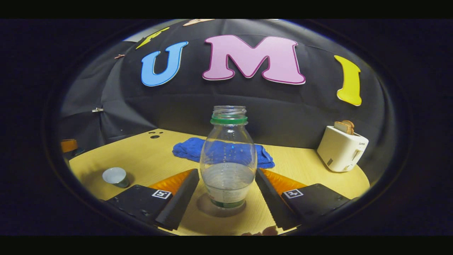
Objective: Open the teacup lid with one hand, grasp the water bottle and pour water into the teacup with the other hand; after pouring, place the water bottle on the coaster and then close the teacup lid.
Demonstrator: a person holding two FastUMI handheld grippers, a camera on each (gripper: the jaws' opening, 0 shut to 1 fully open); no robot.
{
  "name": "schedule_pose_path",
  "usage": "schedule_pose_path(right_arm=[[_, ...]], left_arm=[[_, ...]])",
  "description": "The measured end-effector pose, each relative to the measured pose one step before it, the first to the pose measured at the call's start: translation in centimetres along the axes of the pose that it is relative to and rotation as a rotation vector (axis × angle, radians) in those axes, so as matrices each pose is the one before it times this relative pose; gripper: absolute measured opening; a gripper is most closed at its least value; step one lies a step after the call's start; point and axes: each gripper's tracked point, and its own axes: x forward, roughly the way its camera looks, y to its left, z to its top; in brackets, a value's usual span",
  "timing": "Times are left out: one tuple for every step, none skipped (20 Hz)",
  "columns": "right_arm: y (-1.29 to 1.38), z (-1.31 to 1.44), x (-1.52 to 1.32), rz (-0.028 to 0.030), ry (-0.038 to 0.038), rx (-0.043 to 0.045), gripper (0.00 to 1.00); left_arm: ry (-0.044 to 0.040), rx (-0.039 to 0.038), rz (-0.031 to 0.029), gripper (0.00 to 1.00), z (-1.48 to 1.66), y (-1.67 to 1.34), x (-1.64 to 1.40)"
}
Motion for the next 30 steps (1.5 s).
schedule_pose_path(right_arm=[[0.083, 0.085, -0.602, 0.00022, -0.00935, 0.00821, 0.98], [0.248, -0.13, -0.696, 0.0013, -0.0095, 0.00722, 0.98], [-0.039, -0.195, -0.7, 0.00049, -0.00579, 0.00358, 0.98], [-0.348, 0.303, -1.174, -0.00414, 0.00143, -0.00086, 0.98], [-0.048, -0.24, -0.587, -0.00295, 0.00535, -0.00074, 0.98], [0.142, -0.348, -0.596, 0.00011, 0.00561, -0.00036, 0.98], [-0.024, -0.393, -0.588, 0.00204, 0.00861, 0.00195, 0.98], [-0.063, -0.369, -0.604, 0.00376, 0.01095, 0.00122, 0.98], [-0.225, -0.243, -0.593, 0.00146, 0.00679, -0.00233, 0.98], [-0.306, -0.256, -0.55, -0.00107, 0.00203, -0.00691, 0.98], [-0.356, -0.151, -0.406, -0.00192, 0.00308, -0.01064, 0.98], [-0.464, -0.076, -0.27, -0.00628, 0.00584, -0.00911, 0.98], [-0.386, -0.057, -0.27, -0.00066, 0.00631, -0.00214, 0.98], [0.008, -0.114, -0.365, 0.00821, 0.00688, 0.00732, 0.98], [0.142, -0.036, -0.172, 0.01499, 0.00594, 0.01312, 0.98], [-0.019, 0.081, -0.147, 0.0026, -0.00263, 0.01175, 0.98], [-0.25, 0.26, -0.004, -0.00367, -0.00632, 0.00395, 0.98], [-0.128, 0.001, 0.018, -0.00017, -0.00481, -0.00073, 0.96], [-0.168, -0.01, 0.025, 0.00204, -0.00031, -0.00452, 0.98], [0.125, 0.011, -0.003, 0.00236, -0.00025, -0.00624, 0.98], [0.035, -0.05, 0.099, 0.00474, 0.00128, -0.00523, 0.98], [0.187, -0.132, 0.207, 0.0097, 0.0065, -0.00439, 0.98], [0.127, -0.29, 0.023, 0.00238, 0.00875, -0.00363, 0.98], [-0.024, 0.017, 0.072, 0.00153, -0.00102, -0.00284, 0.98], [0.258, 0.077, -0.082, 0.00727, -0.00491, -0.00334, 0.98], [0.274, 0.033, 0.001, 0.00809, -0.00416, -0.00496, 0.98], [0.146, 0.088, -0.001, 0.00522, -0.00135, -0.00603, 0.98], [0.073, -0.109, 0.092, 0.00375, 0.00269, -0.00493, 0.98], [-0.011, -0.207, 0.056, 0.005, 0.00546, -0.00026, 0.98], [0.178, -0.101, -0.031, 0.00636, 0.0063, 0.00289, 0.98]], left_arm=[[-0.00441, 0.00737, -0.00345, 0.25, 0.112, -0.217, 0.033], [-0.00509, 0.00428, -0.00599, 0.28, -0.004, -0.262, 0.119], [0.00058, -0.00161, -0.0092, 0.25, -0.126, -0.302, 0.295], [0.00369, -0.0055, -0.00866, 0.24, -0.305, -0.395, 0.221], [0.00443, -0.00758, -0.01033, 0.28, -0.243, -0.451, 0.251], [0.00253, -0.00731, -0.007, 0.29, -0.412, -0.361, 0.52], [0.00736, -0.00761, -0.00773, 0.29, -0.402, -0.398, 0.514], [0.00759, -0.00999, -0.00744, 0.24, -0.519, -0.555, 0.422], [0.00236, -0.0121, -0.0094, 0.28, -0.346, -0.512, 0.617], [0.00443, -0.01029, -0.0105, 0.28, -0.393, -0.527, 0.587], [0.00603, -0.00026, -0.00603, 0.24, -0.472, -0.55, 0.681], [0.00024, 0.00878, -0.00325, 0.28, -0.429, -0.376, 0.676], [0.00364, 0.01443, -0.00843, 0.25, -0.325, -0.525, 0.575], [0.00052, 0.01612, -0.0057, 0.25, -0.404, -0.463, 0.608], [0.003, 0.01141, -0.00651, 0.28, -0.393, -0.41, 0.547], [0.00298, 0.00574, -0.00448, 0.25, -0.33, -0.399, 0.438], [0.00157, 0.00615, -0.00337, 0.28, -0.187, -0.281, 0.334], [-0.00115, 0.0097, -0.00122, 0.28, -0.146, -0.176, 0.258], [-0.00184, 0.01035, 0.00072, 0.28, -0.059, -0.059, 0.191], [0.00196, 0.00716, -0.00116, 0.28, -0.259, -0.095, 0.179], [0.00517, 0.00395, -0.00364, 0.25, -0.325, -0.125, 0.183], [0.00885, 0.00733, -0.00278, 0.25, -0.374, -0.055, 0.108], [0.00523, 0.01378, 0.00403, 0.28, -0.326, 0.042, 0.062], [0.00769, 0.00888, 0.00057, 0.28, -0.392, 0.004, 0.171], [0.00462, 0.00359, 0.00149, 0.28, -0.193, 0.012, -0.004], [-0.00137, -0.00075, -0.00171, 0.28, -0.091, -0.049, -0.056], [0.00117, -0.0017, -0.00313, 0.28, -0.018, -0.181, -0.054], [0.00043, 0.00245, 0.00207, 0.27, -0.122, 0.011, 0.001], [0.00196, 0.0043, 0.0023, 0.27, -0.064, -0.018, 0.049], [0.00854, 0.0006, -0.00089, 0.29, -0.302, -0.097, 0.078]])
